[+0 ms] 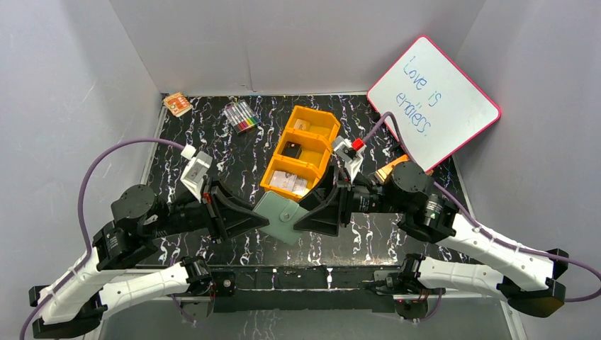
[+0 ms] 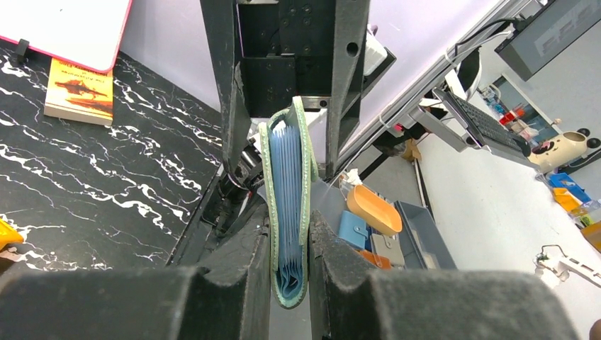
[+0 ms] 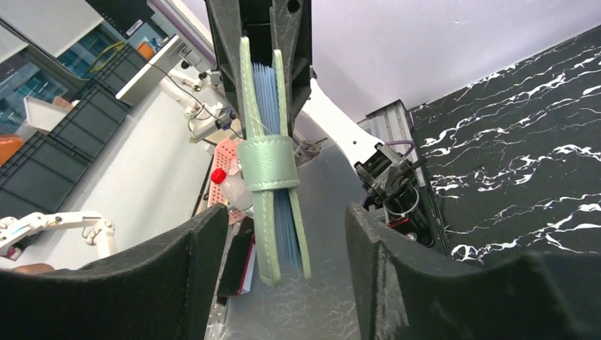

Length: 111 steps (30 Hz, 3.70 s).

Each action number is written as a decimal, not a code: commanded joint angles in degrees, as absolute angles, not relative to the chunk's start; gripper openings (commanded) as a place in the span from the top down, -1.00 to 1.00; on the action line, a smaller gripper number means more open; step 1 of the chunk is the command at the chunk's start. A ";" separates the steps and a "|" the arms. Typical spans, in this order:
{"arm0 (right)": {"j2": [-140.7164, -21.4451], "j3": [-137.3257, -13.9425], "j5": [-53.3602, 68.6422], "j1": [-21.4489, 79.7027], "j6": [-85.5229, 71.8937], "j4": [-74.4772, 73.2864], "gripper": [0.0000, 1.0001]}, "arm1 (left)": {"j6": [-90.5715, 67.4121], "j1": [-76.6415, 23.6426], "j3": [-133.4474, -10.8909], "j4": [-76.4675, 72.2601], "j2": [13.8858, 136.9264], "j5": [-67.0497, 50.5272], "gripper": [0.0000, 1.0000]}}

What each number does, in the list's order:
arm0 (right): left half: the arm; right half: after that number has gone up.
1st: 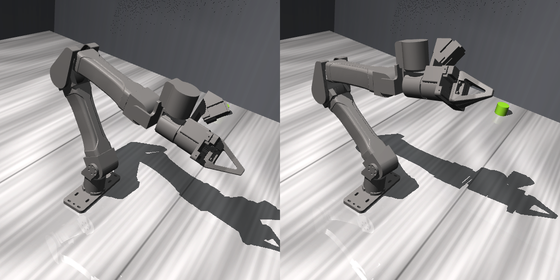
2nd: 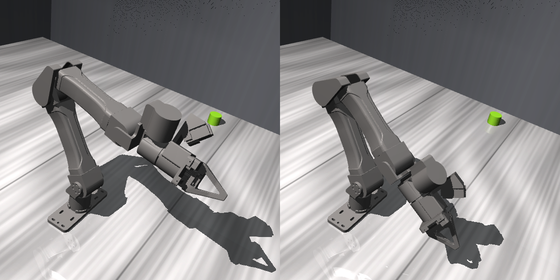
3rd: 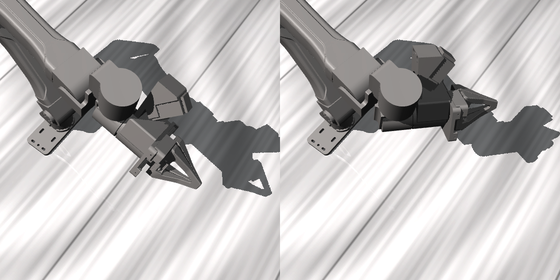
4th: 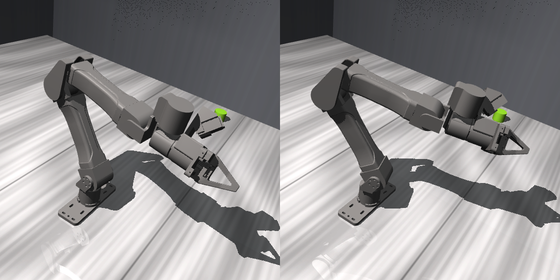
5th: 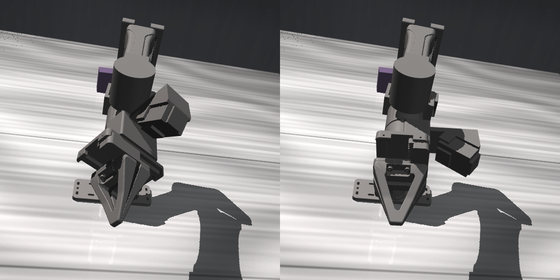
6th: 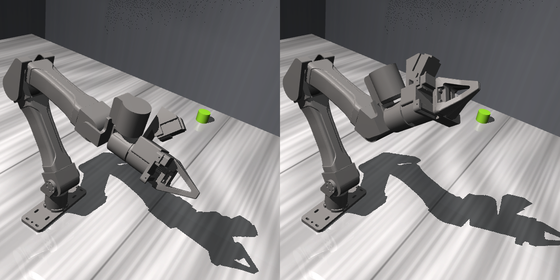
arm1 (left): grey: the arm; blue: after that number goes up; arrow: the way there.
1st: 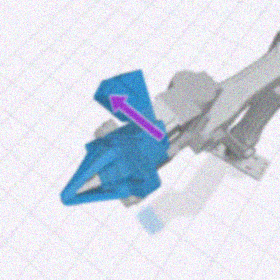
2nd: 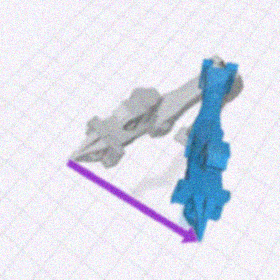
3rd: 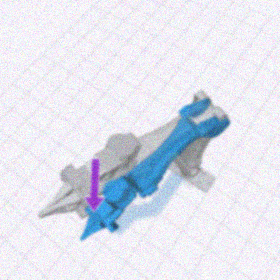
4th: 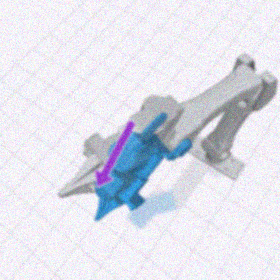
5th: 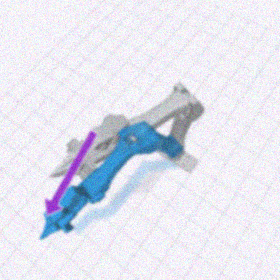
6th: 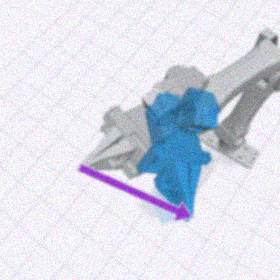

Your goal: Put the credit cards into the card holder

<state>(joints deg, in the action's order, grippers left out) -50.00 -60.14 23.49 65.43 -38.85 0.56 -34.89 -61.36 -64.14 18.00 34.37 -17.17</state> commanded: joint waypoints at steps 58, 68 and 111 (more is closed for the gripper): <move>-35.42 -30.79 -8.10 65.65 -50.64 38.87 1.00 | -52.51 -61.70 -42.97 -19.75 40.90 3.12 -0.40; -36.58 -30.53 -7.30 65.64 -51.17 39.51 1.00 | -51.95 -61.70 -43.80 -21.19 41.78 2.99 0.04; -37.13 -29.18 -6.83 65.64 -52.42 39.75 1.00 | -50.01 -61.70 -43.58 -25.53 42.93 0.36 0.72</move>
<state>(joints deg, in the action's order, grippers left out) -37.50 -28.80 -7.11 65.65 -52.34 35.51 -51.05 -61.60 -42.09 -21.52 43.42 1.32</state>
